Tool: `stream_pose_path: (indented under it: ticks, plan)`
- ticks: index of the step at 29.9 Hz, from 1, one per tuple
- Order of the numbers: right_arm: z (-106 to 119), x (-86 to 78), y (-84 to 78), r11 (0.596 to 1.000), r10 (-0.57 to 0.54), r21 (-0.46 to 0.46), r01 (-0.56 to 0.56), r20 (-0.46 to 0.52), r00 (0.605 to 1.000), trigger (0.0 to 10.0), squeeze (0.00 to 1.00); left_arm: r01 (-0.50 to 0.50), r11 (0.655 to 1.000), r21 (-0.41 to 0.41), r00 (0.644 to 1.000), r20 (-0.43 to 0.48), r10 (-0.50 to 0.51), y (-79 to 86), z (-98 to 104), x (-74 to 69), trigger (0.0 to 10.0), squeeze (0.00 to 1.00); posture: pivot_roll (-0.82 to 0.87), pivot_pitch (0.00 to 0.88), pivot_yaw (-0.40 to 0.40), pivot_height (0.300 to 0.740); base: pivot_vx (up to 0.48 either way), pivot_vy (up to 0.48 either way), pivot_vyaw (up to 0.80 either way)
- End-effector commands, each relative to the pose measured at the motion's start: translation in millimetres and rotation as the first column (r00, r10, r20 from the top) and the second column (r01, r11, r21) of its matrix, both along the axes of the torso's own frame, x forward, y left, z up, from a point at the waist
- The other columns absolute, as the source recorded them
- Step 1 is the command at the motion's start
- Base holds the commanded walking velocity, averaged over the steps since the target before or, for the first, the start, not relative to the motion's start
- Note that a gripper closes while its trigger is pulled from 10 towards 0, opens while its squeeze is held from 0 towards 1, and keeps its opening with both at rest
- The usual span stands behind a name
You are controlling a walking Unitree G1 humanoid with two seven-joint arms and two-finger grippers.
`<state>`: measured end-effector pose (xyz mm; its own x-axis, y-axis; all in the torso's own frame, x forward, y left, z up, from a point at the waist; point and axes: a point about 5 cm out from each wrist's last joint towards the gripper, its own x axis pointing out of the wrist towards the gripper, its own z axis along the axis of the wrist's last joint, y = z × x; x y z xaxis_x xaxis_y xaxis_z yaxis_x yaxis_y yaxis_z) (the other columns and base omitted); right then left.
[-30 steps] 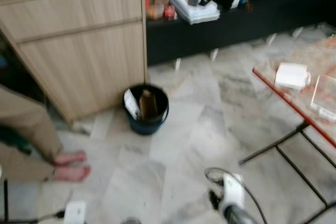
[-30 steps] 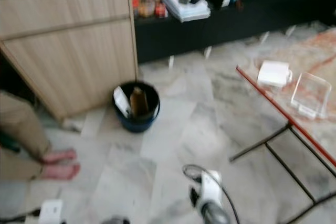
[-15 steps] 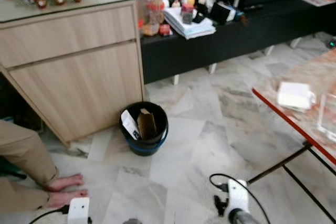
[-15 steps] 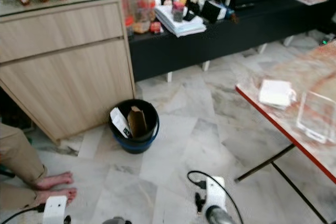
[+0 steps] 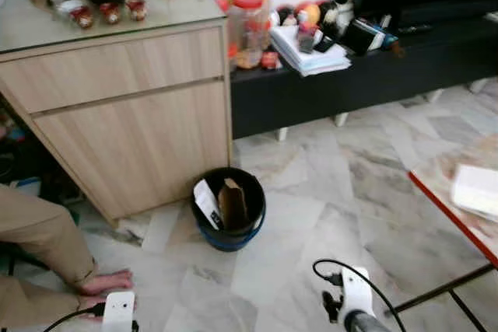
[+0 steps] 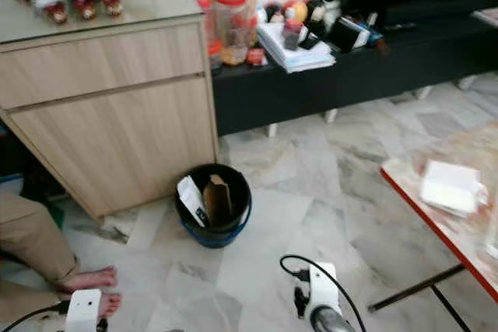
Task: Picking trash to rubbish bin
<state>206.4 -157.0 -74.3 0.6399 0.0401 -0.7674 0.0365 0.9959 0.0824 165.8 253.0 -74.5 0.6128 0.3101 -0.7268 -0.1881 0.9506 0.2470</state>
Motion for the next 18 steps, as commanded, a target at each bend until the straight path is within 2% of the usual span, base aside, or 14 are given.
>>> stream_pose_path:
  ticks: [1, 7, 18]
  plan:
    - [-4.4, -8.8, -11.5, 0.999, -0.023, -0.023, 0.022, -0.036, 0.999, 10.0, 0.00, -0.013, 1.000, -0.010, 1.000, -0.008, 0.012, -3.4, -1.7, -0.7, 10.0, 0.00, 0.13, 0.163, -0.015, 0.740, 0.412, 0.000, 0.00]
    - [-6.3, -12.2, -9.9, 1.000, -0.022, -0.019, 0.021, -0.048, 0.999, 10.0, 0.00, -0.044, 0.999, -0.006, 0.999, -0.001, 0.044, 2.9, -0.8, -3.3, 10.0, 0.00, 0.13, 0.175, -0.015, 0.740, 0.411, 0.000, 0.00]
    - [-8.2, -15.5, -8.6, 0.999, -0.040, -0.004, 0.040, -0.062, 0.997, 10.0, 0.00, -0.053, 0.999, -0.007, 0.999, -0.012, 0.053, 2.9, -3.0, -8.8, 10.0, 0.00, 0.13, 0.192, -0.011, 0.740, 0.411, 0.000, 0.00]
